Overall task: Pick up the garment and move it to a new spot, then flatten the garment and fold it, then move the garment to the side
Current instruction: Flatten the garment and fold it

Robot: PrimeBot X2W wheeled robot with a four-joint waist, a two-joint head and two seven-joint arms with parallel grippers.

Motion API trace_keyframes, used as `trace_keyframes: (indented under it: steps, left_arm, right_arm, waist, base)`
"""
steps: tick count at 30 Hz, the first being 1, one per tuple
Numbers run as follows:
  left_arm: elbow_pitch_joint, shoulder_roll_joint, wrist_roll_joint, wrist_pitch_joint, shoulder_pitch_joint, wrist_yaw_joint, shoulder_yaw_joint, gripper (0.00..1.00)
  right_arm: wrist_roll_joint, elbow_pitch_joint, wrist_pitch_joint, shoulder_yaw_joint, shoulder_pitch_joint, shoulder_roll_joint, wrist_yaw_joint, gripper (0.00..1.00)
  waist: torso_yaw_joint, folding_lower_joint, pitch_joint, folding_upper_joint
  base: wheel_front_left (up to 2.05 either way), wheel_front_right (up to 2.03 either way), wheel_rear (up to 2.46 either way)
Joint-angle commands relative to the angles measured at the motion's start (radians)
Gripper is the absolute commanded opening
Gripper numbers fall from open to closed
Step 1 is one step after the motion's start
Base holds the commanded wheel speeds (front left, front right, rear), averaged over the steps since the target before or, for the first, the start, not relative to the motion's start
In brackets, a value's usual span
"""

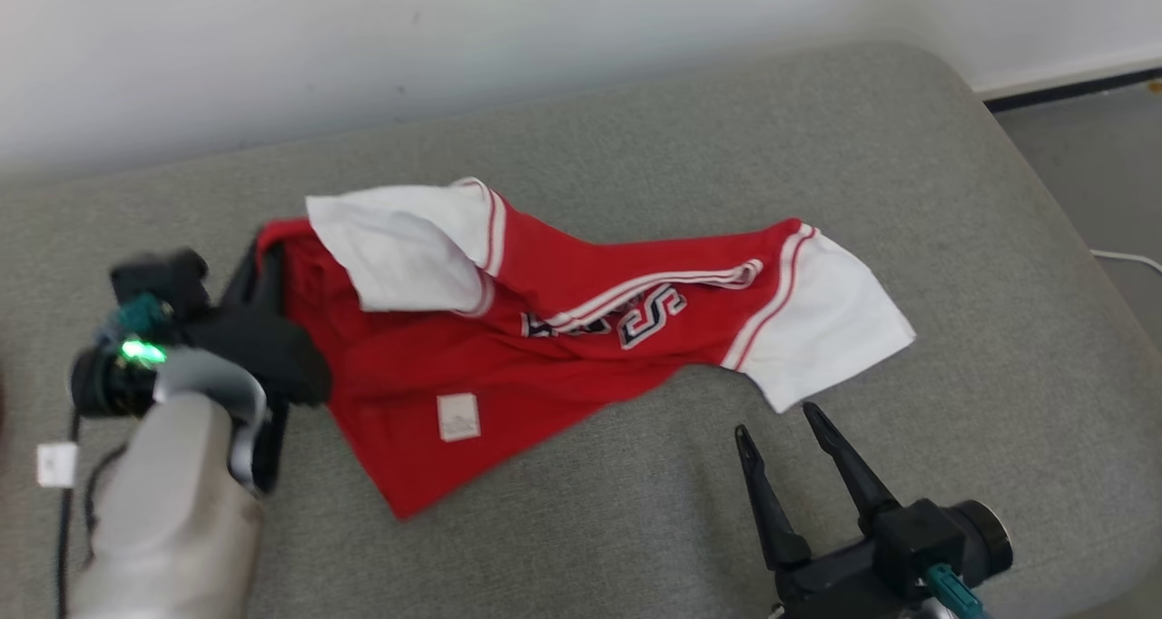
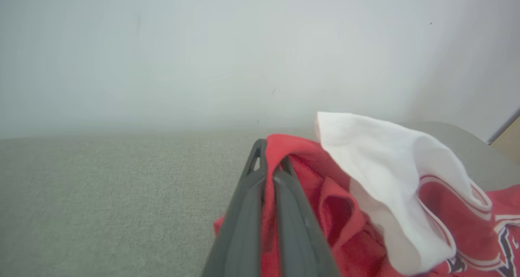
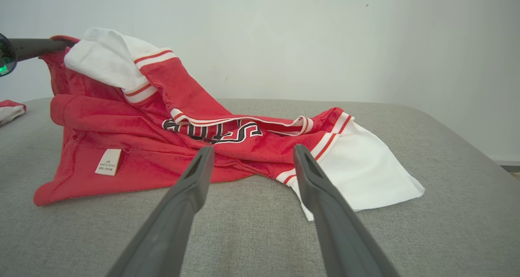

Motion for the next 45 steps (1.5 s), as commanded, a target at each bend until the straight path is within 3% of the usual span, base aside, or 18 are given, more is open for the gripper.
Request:
trace_keyframes:
  steps: [1, 7, 8, 9, 21, 28, 36, 45]
  left_arm:
    - [0.008, 0.014, -0.003, 0.004, -0.03, 0.0, 0.005, 0.0]
    - [0.059, 0.079, 0.014, 0.02, -0.157, 0.012, 0.013, 0.0]
    - [0.068, 0.086, 0.019, 0.022, -0.168, 0.019, 0.013, 0.27]
    - [0.079, 0.092, 0.019, 0.025, -0.176, 0.025, 0.013, 1.0]
    - [0.135, 0.038, -0.009, -0.056, -0.108, 0.032, 0.018, 1.0]
    - [0.129, -0.014, -0.031, -0.045, 0.007, -0.002, -0.002, 1.0]
    - [0.118, -0.026, -0.071, 0.015, 0.077, -0.061, -0.039, 1.0]
    - [0.153, 0.015, -0.056, 0.084, 0.064, -0.065, -0.079, 1.0]
  right_arm:
    - [0.005, -0.007, 0.001, 0.01, -0.016, 0.0, -0.002, 1.0]
    - [0.019, -0.019, 0.002, 0.041, -0.049, 0.0, -0.002, 1.0]
    - [0.022, -0.019, 0.002, 0.04, -0.05, 0.0, -0.002, 1.0]
    - [0.022, -0.017, 0.004, 0.041, -0.05, 0.0, -0.002, 1.0]
    - [0.029, -0.003, 0.002, 0.006, -0.03, -0.001, -0.002, 1.0]
    - [0.035, 0.01, 0.006, -0.015, 0.003, -0.001, -0.002, 1.0]
    - [0.049, 0.009, 0.01, -0.004, 0.032, -0.001, -0.002, 1.0]
    - [0.058, 0.008, 0.011, 0.014, 0.022, -0.001, -0.002, 1.0]
  waist:
    - [-0.036, 0.0, 0.035, -0.0001]
    - [-0.091, 0.0, 0.101, -0.0001]
    - [-0.093, 0.0, 0.109, -0.0001]
    - [-0.095, 0.0, 0.116, -0.0001]
    - [-0.002, 0.0, 0.077, -0.0001]
    - [0.05, 0.0, 0.012, -0.0001]
    - [0.034, 0.0, -0.008, -0.0001]
    - [-0.018, 0.0, 0.017, -0.0001]
  base:
    - [0.0, 0.0, 0.0]
    - [0.0, 0.0, 0.0]
    - [0.0, 0.0, 0.0]
    - [0.0, 0.0, 0.0]
    - [0.0, 0.0, 0.0]
    - [0.0, 0.0, 0.0]
    - [0.0, 0.0, 0.0]
    - [0.0, 0.0, 0.0]
